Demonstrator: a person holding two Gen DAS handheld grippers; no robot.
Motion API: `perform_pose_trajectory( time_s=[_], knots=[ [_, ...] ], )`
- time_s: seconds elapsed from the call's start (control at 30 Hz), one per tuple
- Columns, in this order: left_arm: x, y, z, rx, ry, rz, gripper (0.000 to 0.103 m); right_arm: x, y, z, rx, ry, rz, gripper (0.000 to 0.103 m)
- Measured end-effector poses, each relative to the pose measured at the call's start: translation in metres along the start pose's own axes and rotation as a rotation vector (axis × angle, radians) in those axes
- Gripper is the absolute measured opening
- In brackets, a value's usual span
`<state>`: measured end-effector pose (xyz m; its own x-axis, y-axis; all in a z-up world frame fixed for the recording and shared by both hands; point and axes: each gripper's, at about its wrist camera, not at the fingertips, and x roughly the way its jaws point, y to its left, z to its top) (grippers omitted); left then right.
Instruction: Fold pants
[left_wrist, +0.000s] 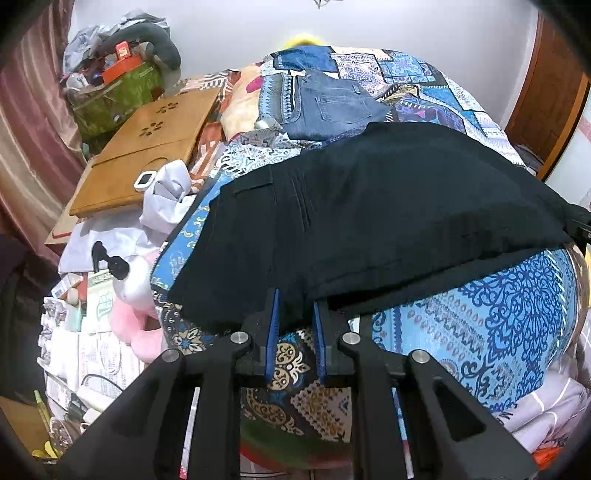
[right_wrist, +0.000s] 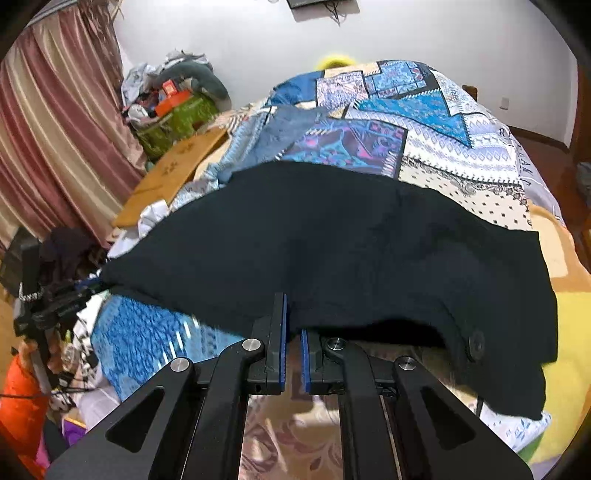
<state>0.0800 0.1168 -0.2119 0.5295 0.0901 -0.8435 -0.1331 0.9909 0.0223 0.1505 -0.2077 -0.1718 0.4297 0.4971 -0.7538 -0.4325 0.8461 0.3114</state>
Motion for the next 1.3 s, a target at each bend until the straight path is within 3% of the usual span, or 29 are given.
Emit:
perform_pose_trajectory(
  time_s=[0.03, 0.1, 0.17, 0.23, 0.37, 0.43, 0.5, 0.67, 0.77, 1.0, 1.17, 1.3],
  knots=[
    [-0.002, 0.0, 0.0, 0.001, 0.002, 0.003, 0.022, -0.002, -0.001, -0.001, 0.005, 0.001, 0.002, 0.006],
    [-0.006, 0.003, 0.001, -0.002, 0.001, 0.003, 0.042, -0.008, -0.007, -0.004, 0.024, 0.014, 0.006, 0.007],
    [-0.016, 0.008, 0.002, -0.009, -0.019, 0.006, 0.053, -0.015, -0.011, -0.007, 0.046, 0.018, 0.007, 0.009],
    [-0.026, 0.013, 0.004, -0.015, -0.044, 0.009, 0.056, -0.026, -0.014, -0.009, 0.053, 0.008, -0.005, 0.009],
    [-0.041, 0.026, 0.016, -0.05, -0.095, 0.018, 0.074, -0.051, -0.018, -0.004, 0.039, -0.039, -0.057, 0.01],
    [-0.044, 0.032, 0.025, -0.064, -0.115, 0.027, 0.077, -0.059, -0.017, 0.001, 0.027, -0.057, -0.079, 0.017],
    [-0.042, 0.04, 0.035, -0.085, -0.125, 0.03, 0.083, -0.066, -0.015, 0.009, 0.014, -0.089, -0.098, 0.032],
    [-0.02, 0.059, 0.062, -0.121, -0.107, 0.024, 0.09, -0.062, -0.007, 0.042, -0.039, -0.144, -0.119, 0.051],
    [0.006, 0.07, 0.08, -0.145, -0.059, 0.014, 0.09, -0.044, 0.003, 0.068, -0.098, -0.132, -0.105, 0.059],
    [0.066, 0.081, 0.104, -0.155, 0.056, -0.013, 0.09, 0.028, 0.031, 0.133, -0.22, -0.027, -0.051, 0.06],
    [0.106, 0.085, 0.107, -0.147, 0.145, -0.026, 0.09, 0.104, 0.054, 0.168, -0.285, 0.095, -0.015, 0.059],
    [0.133, 0.087, 0.103, -0.136, 0.209, -0.034, 0.09, 0.173, 0.075, 0.18, -0.378, 0.195, -0.049, 0.059]
  ],
)
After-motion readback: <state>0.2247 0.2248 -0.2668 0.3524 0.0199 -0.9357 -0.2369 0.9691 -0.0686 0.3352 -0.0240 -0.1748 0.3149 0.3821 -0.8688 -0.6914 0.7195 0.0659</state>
